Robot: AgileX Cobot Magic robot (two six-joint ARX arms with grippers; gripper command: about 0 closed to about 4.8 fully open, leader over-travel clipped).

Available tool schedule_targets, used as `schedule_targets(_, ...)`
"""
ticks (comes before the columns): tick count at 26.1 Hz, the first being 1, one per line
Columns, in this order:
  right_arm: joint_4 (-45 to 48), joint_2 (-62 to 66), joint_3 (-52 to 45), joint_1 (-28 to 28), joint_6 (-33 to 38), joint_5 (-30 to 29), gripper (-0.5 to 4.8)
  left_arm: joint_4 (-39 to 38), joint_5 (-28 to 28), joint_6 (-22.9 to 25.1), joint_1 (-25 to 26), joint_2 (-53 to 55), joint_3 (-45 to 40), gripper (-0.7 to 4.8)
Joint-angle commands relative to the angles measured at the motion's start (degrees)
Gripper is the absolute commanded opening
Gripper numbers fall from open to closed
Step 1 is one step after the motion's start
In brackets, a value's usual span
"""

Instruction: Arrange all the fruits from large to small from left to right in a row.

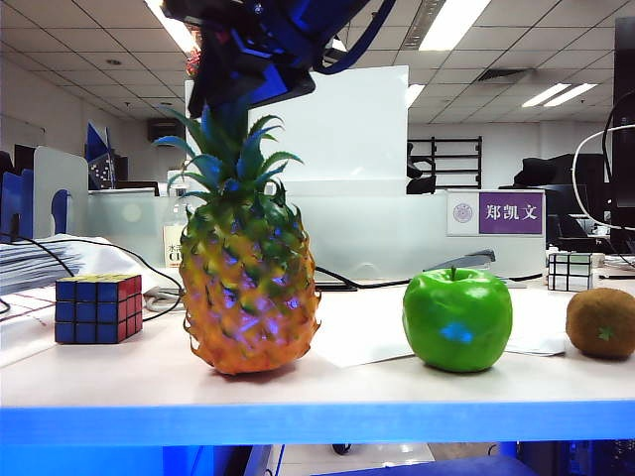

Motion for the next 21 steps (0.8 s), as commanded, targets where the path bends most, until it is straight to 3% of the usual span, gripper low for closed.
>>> schedule_targets(1, 1.57, -0.39, 0.42, 0.11, 0.02, -0.02, 3.04, 0.74, 0.31, 0.04, 0.04, -0.09, 0.13, 1.84)
schedule_targets(10, 6.8, -0.94, 0.46, 0.07, 0.5, 0.28, 3.28, 0.68, 0.37, 0.02, 0.04, -0.09, 0.13, 1.84)
schedule_targets(13, 11.02, -2.82, 0.52, 0.07, 0.46, 4.07, 4.04, 0.37, 0.35, 0.04, 0.04, -0.09, 0.13, 1.84)
schedule_targets(17, 11.63, -10.6, 0.87, -0.04, 0.17, 10.99, 3.94, 0.35, 0.35, 0.02, 0.04, -0.09, 0.13, 1.84)
schedule_targets(18, 11.45, -13.9, 0.85, -0.04, 0.17, 13.22, 3.43, 0.37, 0.26, 0.0, 0.04, -0.09, 0.13, 1.84)
schedule_targets(20, 9.53, -21.2, 0.85, -0.04, -0.59, 15.34, 0.83, 0.59, 0.15, -0.04, 0.07, -0.09, 0.15, 1.84)
schedule_targets(21, 8.02, -25.68, 0.85, -0.04, -1.97, 15.98, -0.14, 1.18, 0.15, -0.5, 0.07, -0.09, 0.17, 1.83)
